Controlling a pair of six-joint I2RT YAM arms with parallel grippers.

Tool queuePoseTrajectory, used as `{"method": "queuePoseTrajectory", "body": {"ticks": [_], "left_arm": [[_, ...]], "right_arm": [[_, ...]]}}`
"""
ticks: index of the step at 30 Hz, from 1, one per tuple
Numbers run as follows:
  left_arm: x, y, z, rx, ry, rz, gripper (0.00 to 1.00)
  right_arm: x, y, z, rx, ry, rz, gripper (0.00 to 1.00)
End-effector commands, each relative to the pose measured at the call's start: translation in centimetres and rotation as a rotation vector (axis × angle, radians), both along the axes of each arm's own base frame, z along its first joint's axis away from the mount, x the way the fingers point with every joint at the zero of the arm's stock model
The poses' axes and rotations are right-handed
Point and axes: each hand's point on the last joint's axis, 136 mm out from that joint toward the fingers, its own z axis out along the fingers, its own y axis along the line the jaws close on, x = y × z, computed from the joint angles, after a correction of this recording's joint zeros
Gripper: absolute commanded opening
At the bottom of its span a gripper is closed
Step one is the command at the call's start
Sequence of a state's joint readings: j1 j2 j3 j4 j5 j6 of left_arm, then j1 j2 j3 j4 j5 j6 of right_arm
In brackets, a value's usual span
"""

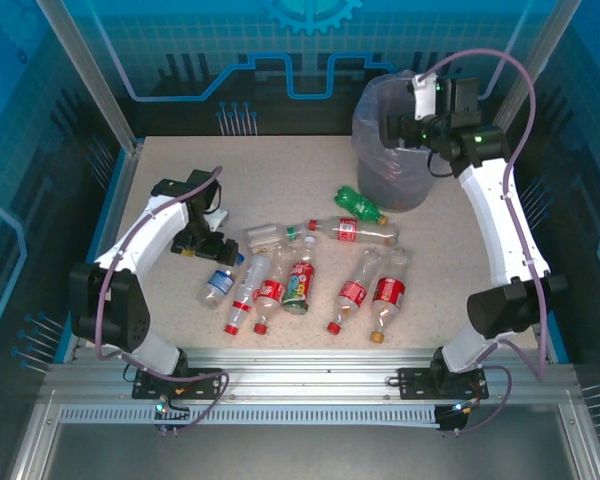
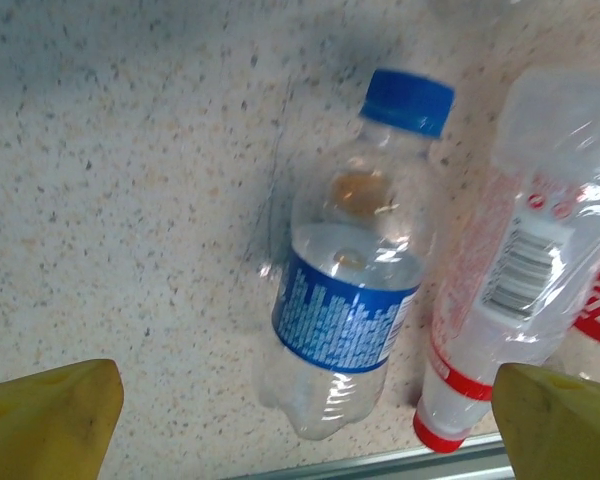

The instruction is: Put the plastic bottles in the bin

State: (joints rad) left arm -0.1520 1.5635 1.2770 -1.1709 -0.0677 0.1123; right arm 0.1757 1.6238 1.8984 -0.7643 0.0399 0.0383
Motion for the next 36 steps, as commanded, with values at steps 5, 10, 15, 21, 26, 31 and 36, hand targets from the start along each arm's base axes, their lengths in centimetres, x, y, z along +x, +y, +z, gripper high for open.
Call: {"method": "queuePoseTrajectory", "body": {"ticks": [5, 10, 15, 21, 26, 31, 36], "left_arm": [[-2.5, 0.7, -2.7, 0.007, 0.133, -0.004, 0.94], [-3.2, -0.3, -4.1, -0.028, 0.172, -0.052, 0.93], [-3.8, -0.4, -5.4, -0.008, 0.248, -0.085, 0.93], [-4.3, -0.4, -7.1, 0.01, 0.323, -0.107, 0.83], [-4.4, -0.5, -8.1, 0.019, 0.344, -0.117, 0.8], [-4.3, -0.7, -8.9, 0.028, 0.343, -0.121, 0.66], [-3.6, -0.6, -8.2, 0.035, 0.302, -0.116, 0.59]], "right_arm": [[-0.7, 0.5, -1.2, 0.089, -0.032, 0.002, 0.94], [0.1, -0.7, -1.6, 0.088, -0.034, -0.017, 0.94], [0.4, -1.6, -1.9, 0.116, -0.043, -0.029, 0.94], [0.3, -3.3, -2.1, 0.138, -0.058, -0.057, 0.94], [0.0, -4.3, -2.4, 0.158, -0.064, -0.073, 0.94], [-0.5, -4.8, -2.8, 0.152, -0.06, -0.076, 0.94], [-1.3, -5.3, -2.2, 0.151, -0.071, -0.083, 0.94]]}}
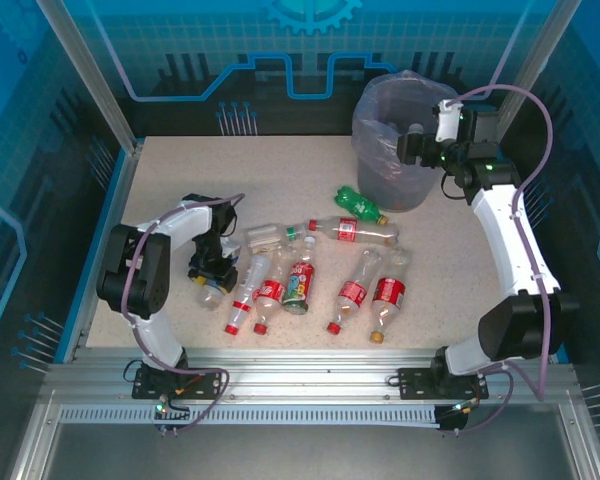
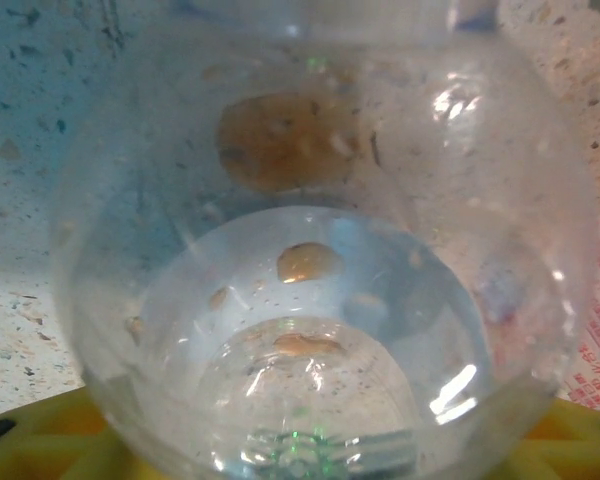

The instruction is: Put the plastic bottles in the bin

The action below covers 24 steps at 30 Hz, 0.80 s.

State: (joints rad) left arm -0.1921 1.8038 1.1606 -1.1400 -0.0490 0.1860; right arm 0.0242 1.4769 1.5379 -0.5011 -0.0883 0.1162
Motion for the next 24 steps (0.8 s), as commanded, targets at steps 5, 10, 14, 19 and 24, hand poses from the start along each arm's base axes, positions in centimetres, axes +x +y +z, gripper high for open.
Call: {"method": "queuePoseTrajectory", "body": {"ticks": [5, 10, 14, 19, 24], "left_arm": [[1.7, 0.3, 2.2, 0.023, -0.109, 0.003, 0.59], [4.6, -0.3, 5.6, -0.007, -0.257, 0.02, 0.59], [7.2, -2.6, 10.4, -0.136, -0.382, 0.015, 0.57], [9.6, -8.6, 15.9, -0.396, -0.522, -0.081, 0.56], [9.9, -14.4, 19.4, -0.719, -0.573, -0.147, 0.56]], "right_arm": [[-1.8, 0.1, 1.8, 0.035, -0.052, 0.006, 0.94], [-3.6, 4.2, 1.4, 0.046, -0.06, 0.137, 0.94], [-5.6, 8.8, 1.1, 0.102, -0.056, 0.316, 0.94], [-8.7, 15.2, -0.1, 0.066, -0.029, 0.525, 0.93], [-10.4, 20.0, -0.6, 0.241, 0.003, 0.664, 0.89]]}}
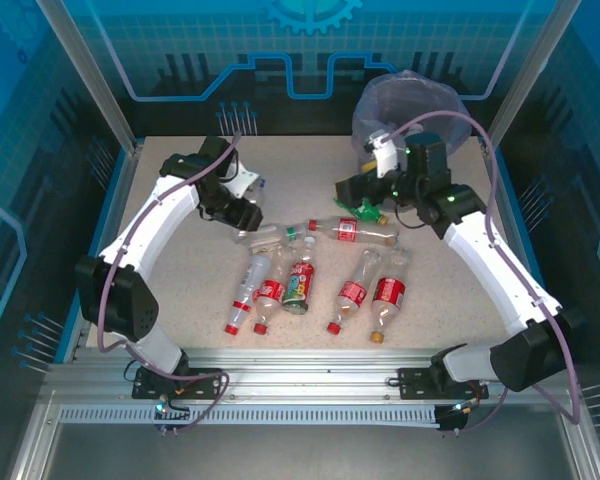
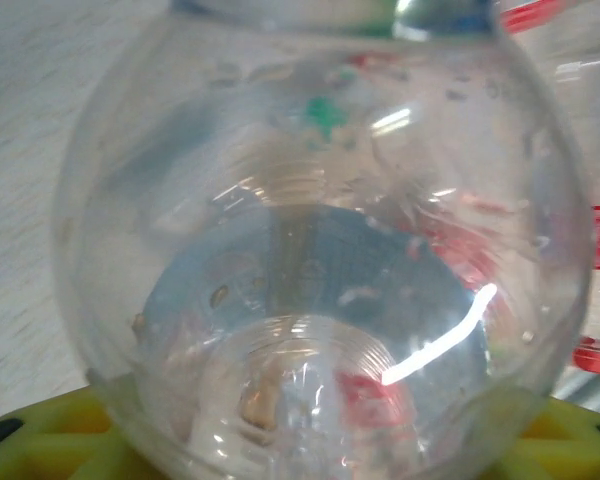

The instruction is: Put the plastic bottles in the bin

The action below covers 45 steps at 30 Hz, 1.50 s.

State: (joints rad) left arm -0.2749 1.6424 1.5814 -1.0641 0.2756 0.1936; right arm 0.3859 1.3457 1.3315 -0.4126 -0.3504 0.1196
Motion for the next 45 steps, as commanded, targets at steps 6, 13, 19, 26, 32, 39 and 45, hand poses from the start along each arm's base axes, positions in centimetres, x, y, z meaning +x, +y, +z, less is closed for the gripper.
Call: {"method": "queuePoseTrajectory", "body": {"ticks": [6, 13, 19, 26, 32, 39, 45], "left_arm": [[-1.4, -6.6, 5.1, -0.462, -0.065, -0.177, 0.56], [-1.4, -8.0, 5.7, -0.581, 0.024, -0.192, 0.56], [-1.5, -8.6, 5.7, -0.65, -0.009, -0.219, 0.56], [-1.7, -8.6, 6.0, -0.659, -0.064, -0.236, 0.57], [-1.5, -8.5, 6.1, -0.657, -0.09, -0.229, 0.57], [-1.3, -8.3, 5.9, -0.636, -0.107, -0.215, 0.59], [-1.2, -8.0, 6.0, -0.617, -0.129, -0.201, 0.66]], "right_arm": [[-0.7, 5.2, -1.0, 0.207, 0.105, 0.149, 0.87], [0.0, 8.8, -1.1, 0.31, 0.142, 0.237, 0.83], [0.9, 10.7, -1.6, 0.34, 0.178, 0.258, 0.82], [2.2, 12.4, -2.7, 0.385, 0.233, 0.254, 0.79], [2.3, 13.6, -3.2, 0.362, 0.254, 0.269, 0.71], [2.5, 13.1, -3.5, 0.337, 0.244, 0.239, 0.56], [2.8, 12.7, -3.5, 0.316, 0.23, 0.211, 0.52]]}}
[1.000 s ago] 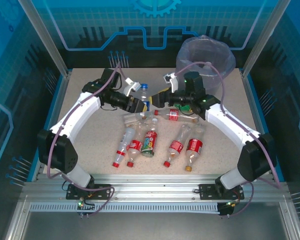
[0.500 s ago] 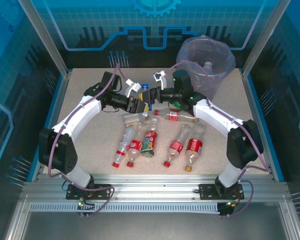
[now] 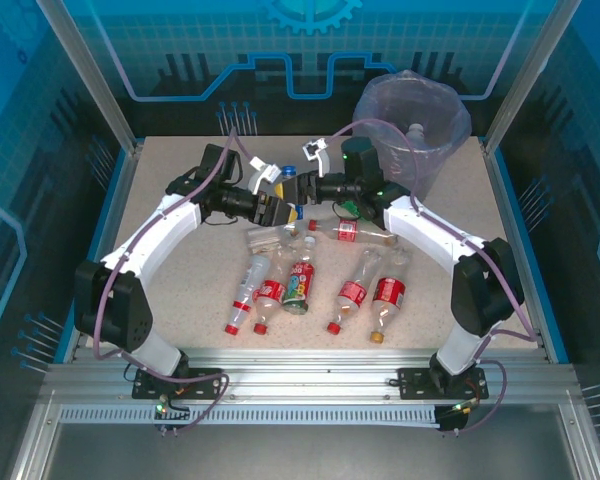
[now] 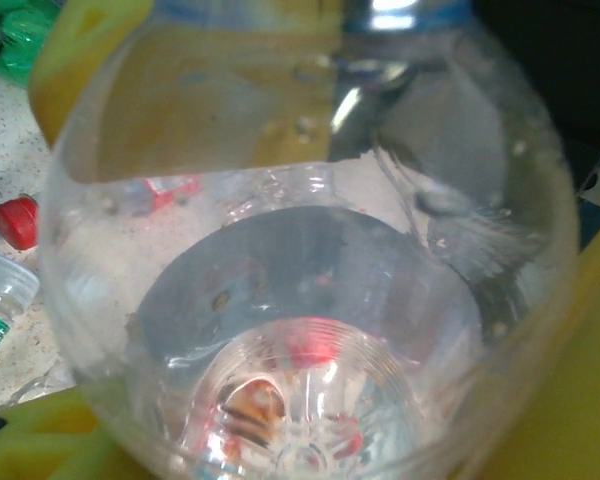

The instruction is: Put the plastic bottles in the bin

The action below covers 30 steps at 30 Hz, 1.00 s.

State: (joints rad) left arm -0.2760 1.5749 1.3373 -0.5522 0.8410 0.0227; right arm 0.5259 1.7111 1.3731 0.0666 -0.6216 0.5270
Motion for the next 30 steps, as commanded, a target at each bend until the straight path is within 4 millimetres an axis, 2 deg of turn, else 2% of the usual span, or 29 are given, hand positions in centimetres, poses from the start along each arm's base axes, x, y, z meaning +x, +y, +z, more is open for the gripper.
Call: {"method": "queuePoseTrajectory", "body": {"ticks": [1, 3, 6, 9, 12, 19, 25, 30], "left_arm": [[-0.6, 0.0, 2.0, -0.017, -0.076, -0.007, 0.7], [-0.4, 0.3, 1.8, 0.006, -0.08, 0.013, 0.77], [-0.3, 0.6, 1.7, 0.026, -0.088, 0.024, 0.99], [-0.5, 0.7, 2.1, 0.03, -0.097, 0.028, 0.99], [-0.7, 1.0, 2.5, 0.037, -0.123, 0.038, 0.99], [-0.3, 1.8, 2.3, 0.084, -0.156, 0.086, 0.99], [1.0, 2.6, 0.3, 0.162, -0.116, 0.146, 0.99], [2.5, 4.5, -2.8, 0.32, -0.057, 0.228, 0.99]], "right_arm": [[0.3, -0.1, 0.2, -0.036, -0.025, -0.035, 0.51], [0.5, -0.5, 0.7, -0.045, -0.035, -0.056, 0.5], [1.1, -1.7, 1.4, -0.062, -0.052, -0.103, 0.49], [2.0, -3.7, 2.3, -0.093, -0.069, -0.175, 0.48], [2.8, -6.2, 4.0, -0.135, -0.117, -0.258, 0.47], [5.3, -12.9, 10.2, -0.219, -0.289, -0.478, 0.43], [7.4, -19.6, 16.4, -0.293, -0.486, -0.748, 0.43], [9.9, -24.4, 18.5, -0.379, -0.55, -0.918, 0.43]]}}
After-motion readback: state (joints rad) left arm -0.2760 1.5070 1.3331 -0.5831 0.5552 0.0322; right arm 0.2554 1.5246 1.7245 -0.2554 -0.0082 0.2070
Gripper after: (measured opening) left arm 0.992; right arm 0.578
